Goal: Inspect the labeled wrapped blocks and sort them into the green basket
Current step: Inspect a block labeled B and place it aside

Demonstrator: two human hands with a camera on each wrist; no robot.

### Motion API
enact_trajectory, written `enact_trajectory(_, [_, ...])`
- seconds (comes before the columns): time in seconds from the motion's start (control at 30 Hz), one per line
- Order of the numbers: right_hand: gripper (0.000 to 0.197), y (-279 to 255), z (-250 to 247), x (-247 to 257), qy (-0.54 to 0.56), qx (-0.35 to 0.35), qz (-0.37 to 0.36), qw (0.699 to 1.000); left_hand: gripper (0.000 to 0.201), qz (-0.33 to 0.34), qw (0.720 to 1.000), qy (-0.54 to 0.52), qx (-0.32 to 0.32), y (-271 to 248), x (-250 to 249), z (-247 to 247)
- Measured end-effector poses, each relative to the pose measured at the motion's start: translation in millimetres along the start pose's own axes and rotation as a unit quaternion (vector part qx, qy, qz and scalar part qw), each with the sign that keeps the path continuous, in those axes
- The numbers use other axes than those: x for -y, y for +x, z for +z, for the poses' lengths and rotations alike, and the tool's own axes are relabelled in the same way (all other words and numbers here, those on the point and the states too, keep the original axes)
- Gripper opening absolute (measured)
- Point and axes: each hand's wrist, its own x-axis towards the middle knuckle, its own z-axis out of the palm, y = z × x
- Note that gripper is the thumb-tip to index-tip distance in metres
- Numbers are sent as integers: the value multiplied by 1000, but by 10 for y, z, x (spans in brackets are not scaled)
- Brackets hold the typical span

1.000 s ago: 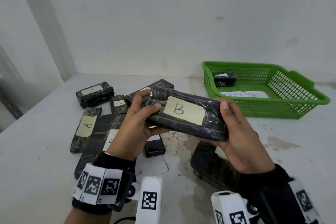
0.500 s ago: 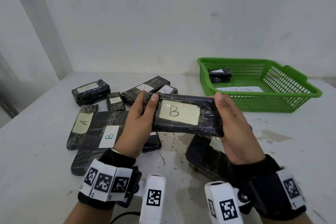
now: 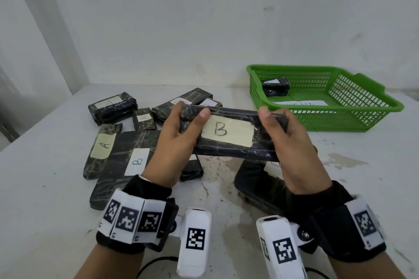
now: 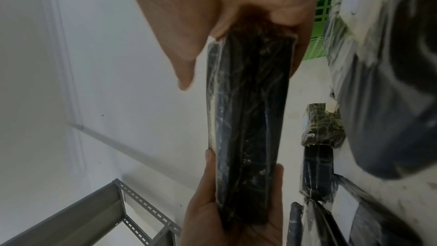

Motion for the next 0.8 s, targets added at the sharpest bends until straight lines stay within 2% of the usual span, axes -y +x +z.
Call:
enact_trajectory(0.07, [36,1,-10,-4,-13,-9,-28,999,99,5,1000,-3,8,-2,11,-1])
enact_trajectory(0.17, [33,-10,-15,-34,-18,-9,-61,998,94,-13,999,-5,32,-13,-21,8])
enact_trajectory(0.3, [33,-9,-4,-58,-22,-15,-67,997,48,15,999,2,39,-9,-27,10])
enact_trajectory(0.47, [48,-19,8,-41,-53,-18,-51,997,45,32,999,8,30,-27,-40,29])
enact_trajectory(0.53, [46,-12,1,-60,-61,-34,-59,996,44,36,998,22,49,-34,-41,18])
enact_trajectory(0.63, [41,1,-12,-83,-51,-51,-67,995,55,29,997,28,61,-34,-12,28])
enact_trajectory(0.73, [44,-7,1,-87,-53,-54,-75,994,33,40,998,18,52,-34,10,48])
enact_trajectory(0.8, [43,-10,3,-80,-55,-57,-75,994,30,48,997,25,53,-41,14,57])
